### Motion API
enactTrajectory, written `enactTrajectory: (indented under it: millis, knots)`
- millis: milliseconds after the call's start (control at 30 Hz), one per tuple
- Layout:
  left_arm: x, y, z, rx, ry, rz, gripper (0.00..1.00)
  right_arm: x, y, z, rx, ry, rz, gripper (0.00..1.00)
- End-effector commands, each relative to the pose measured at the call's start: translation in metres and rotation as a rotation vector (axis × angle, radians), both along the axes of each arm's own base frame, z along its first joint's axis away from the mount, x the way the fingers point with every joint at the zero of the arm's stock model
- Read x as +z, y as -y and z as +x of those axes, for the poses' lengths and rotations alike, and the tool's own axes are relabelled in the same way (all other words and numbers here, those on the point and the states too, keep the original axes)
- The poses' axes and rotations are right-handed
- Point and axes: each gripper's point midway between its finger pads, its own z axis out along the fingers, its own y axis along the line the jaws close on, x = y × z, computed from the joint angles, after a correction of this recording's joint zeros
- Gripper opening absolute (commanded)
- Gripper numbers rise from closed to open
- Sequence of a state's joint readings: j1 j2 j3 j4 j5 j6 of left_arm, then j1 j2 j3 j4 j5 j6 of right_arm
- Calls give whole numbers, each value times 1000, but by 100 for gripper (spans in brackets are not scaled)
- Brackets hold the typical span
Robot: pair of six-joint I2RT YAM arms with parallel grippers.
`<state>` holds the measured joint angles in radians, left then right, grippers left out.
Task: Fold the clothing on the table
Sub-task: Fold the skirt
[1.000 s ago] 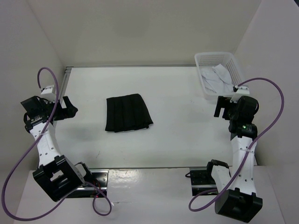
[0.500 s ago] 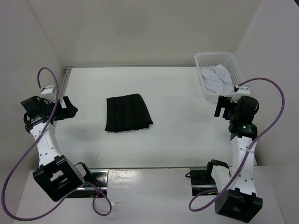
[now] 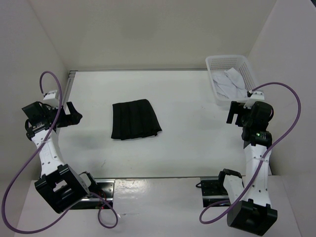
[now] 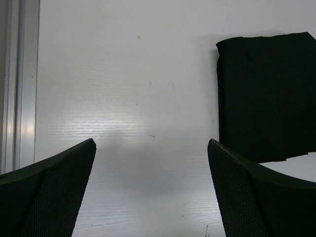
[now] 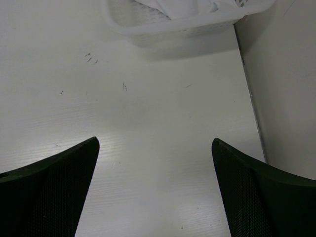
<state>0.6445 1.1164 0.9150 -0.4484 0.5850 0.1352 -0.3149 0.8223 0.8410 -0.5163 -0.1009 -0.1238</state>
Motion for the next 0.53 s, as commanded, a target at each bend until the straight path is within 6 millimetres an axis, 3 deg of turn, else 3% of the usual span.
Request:
enactTrajectory:
  millis: [0,500]
  knots:
    - [12,2,2,-36,50,31,100,16,4,5,-14,76,-17,99]
    - [16,6,0,-44,61,32,100,17,13,2,-70,70,-31,99]
